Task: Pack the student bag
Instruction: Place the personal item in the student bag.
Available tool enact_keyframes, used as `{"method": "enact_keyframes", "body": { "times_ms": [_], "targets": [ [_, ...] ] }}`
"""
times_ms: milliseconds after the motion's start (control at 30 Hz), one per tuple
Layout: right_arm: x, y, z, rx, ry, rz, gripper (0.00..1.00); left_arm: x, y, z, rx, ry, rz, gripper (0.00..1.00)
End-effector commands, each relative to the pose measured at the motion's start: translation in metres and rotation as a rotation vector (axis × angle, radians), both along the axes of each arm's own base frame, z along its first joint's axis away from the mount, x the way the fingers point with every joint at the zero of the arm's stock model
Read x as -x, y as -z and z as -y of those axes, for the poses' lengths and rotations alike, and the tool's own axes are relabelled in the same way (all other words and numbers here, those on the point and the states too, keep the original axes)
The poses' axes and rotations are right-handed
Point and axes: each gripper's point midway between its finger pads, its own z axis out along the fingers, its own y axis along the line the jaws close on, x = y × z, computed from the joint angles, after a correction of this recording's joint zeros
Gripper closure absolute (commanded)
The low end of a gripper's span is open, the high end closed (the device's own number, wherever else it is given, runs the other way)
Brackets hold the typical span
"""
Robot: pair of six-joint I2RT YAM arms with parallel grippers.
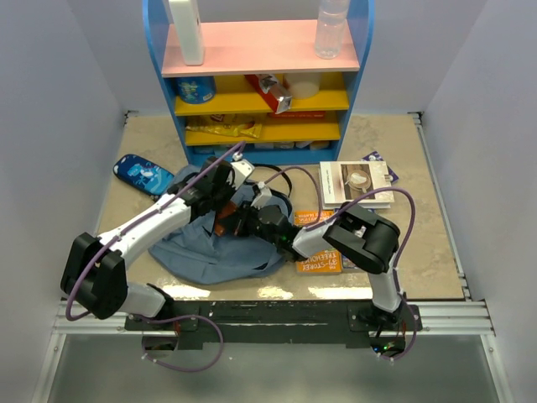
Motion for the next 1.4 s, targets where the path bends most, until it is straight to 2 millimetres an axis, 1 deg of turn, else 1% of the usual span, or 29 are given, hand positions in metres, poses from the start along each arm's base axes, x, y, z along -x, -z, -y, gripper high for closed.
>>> {"method": "enact_keyframes", "body": {
  "times_ms": [0,33,100,167,233,267,300,333,367,400,433,467,500,533,600,633,700,767,800,833,900,933,967,1067,1100,1133,1200,1267,1367],
  "targets": [
    [0.039,0.005,-0.022,-0.018,-0.100,-0.038,1.00,-0.016,-0.042,0.032,0.140,0.049,0.111,1.00],
    [0.048,0.009,-0.024,-0.013,-0.116,-0.046,1.00,-0.016,-0.042,0.033,0.144,0.051,0.112,1.00],
    [0.058,0.017,-0.023,0.002,-0.129,-0.062,1.00,-0.017,-0.042,0.034,0.148,0.052,0.111,1.00],
    [0.063,0.023,-0.023,0.012,-0.136,-0.073,1.00,-0.016,-0.041,0.035,0.152,0.054,0.109,1.00],
    [0.062,0.024,-0.023,0.006,-0.134,-0.072,1.00,-0.016,-0.041,0.035,0.157,0.055,0.106,1.00],
    [0.061,0.030,-0.023,0.018,-0.132,-0.078,1.00,-0.016,-0.042,0.037,0.163,0.059,0.107,1.00],
    [0.057,0.026,-0.026,0.005,-0.130,-0.061,1.00,-0.015,-0.042,0.037,0.168,0.061,0.102,1.00],
    [0.046,0.024,-0.026,0.002,-0.116,-0.045,1.00,-0.014,-0.043,0.038,0.170,0.062,0.101,1.00],
    [0.042,0.026,-0.029,0.011,-0.132,-0.031,0.81,-0.013,-0.043,0.039,0.175,0.067,0.096,1.00],
    [0.031,0.016,-0.038,-0.002,-0.129,-0.014,0.68,-0.012,-0.043,0.039,0.176,0.066,0.092,1.00],
    [0.017,0.014,-0.036,-0.001,-0.109,-0.008,0.59,-0.012,-0.043,0.039,0.176,0.068,0.092,1.00],
    [0.008,0.012,-0.038,0.003,-0.098,-0.003,0.53,-0.011,-0.043,0.039,0.176,0.070,0.090,1.00],
    [-0.002,0.005,-0.041,0.006,-0.083,0.019,0.44,-0.010,-0.042,0.037,0.173,0.065,0.085,1.00],
    [-0.011,0.002,-0.038,0.014,-0.063,0.034,0.41,-0.009,-0.041,0.037,0.173,0.065,0.082,1.00],
    [-0.022,-0.012,-0.034,0.022,-0.031,0.078,0.37,-0.009,-0.040,0.037,0.169,0.066,0.082,1.00],
    [-0.023,-0.016,-0.030,0.021,-0.020,0.092,0.36,-0.009,-0.039,0.035,0.167,0.063,0.080,1.00],
    [-0.021,-0.030,-0.019,0.010,-0.002,0.127,0.35,-0.009,-0.039,0.035,0.163,0.064,0.080,1.00],
    [-0.020,-0.036,-0.006,0.011,0.024,0.153,0.34,-0.009,-0.036,0.035,0.161,0.063,0.076,1.00],
    [-0.014,-0.027,0.006,0.024,0.036,0.148,0.34,-0.010,-0.035,0.035,0.161,0.061,0.075,1.00],
    [-0.013,-0.041,0.014,-0.002,0.060,0.169,0.37,-0.009,-0.032,0.035,0.158,0.059,0.072,1.00],
    [-0.005,-0.037,0.030,-0.013,0.077,0.164,0.44,-0.010,-0.027,0.035,0.152,0.055,0.065,1.00],
    [-0.004,-0.041,0.034,-0.022,0.083,0.167,0.49,-0.011,-0.026,0.035,0.150,0.052,0.063,1.00],
    [-0.002,-0.040,0.037,-0.023,0.083,0.162,0.60,-0.011,-0.024,0.035,0.147,0.053,0.059,1.00],
    [0.005,-0.035,0.039,0.001,0.067,0.153,0.79,-0.012,-0.023,0.034,0.140,0.048,0.056,1.00],
    [0.007,-0.033,0.038,0.007,0.059,0.152,0.91,-0.013,-0.024,0.034,0.140,0.045,0.063,1.00],
    [0.009,-0.033,0.037,0.007,0.052,0.153,0.96,-0.013,-0.025,0.034,0.142,0.043,0.066,1.00],
    [0.010,-0.031,0.033,0.023,0.047,0.158,1.00,-0.013,-0.026,0.034,0.142,0.042,0.065,1.00],
    [0.011,-0.029,0.029,0.031,0.043,0.155,1.00,-0.013,-0.028,0.033,0.142,0.042,0.067,1.00],
    [0.005,-0.024,0.024,0.039,0.059,0.154,1.00,-0.013,-0.029,0.034,0.144,0.042,0.067,1.00]
  ]
}}
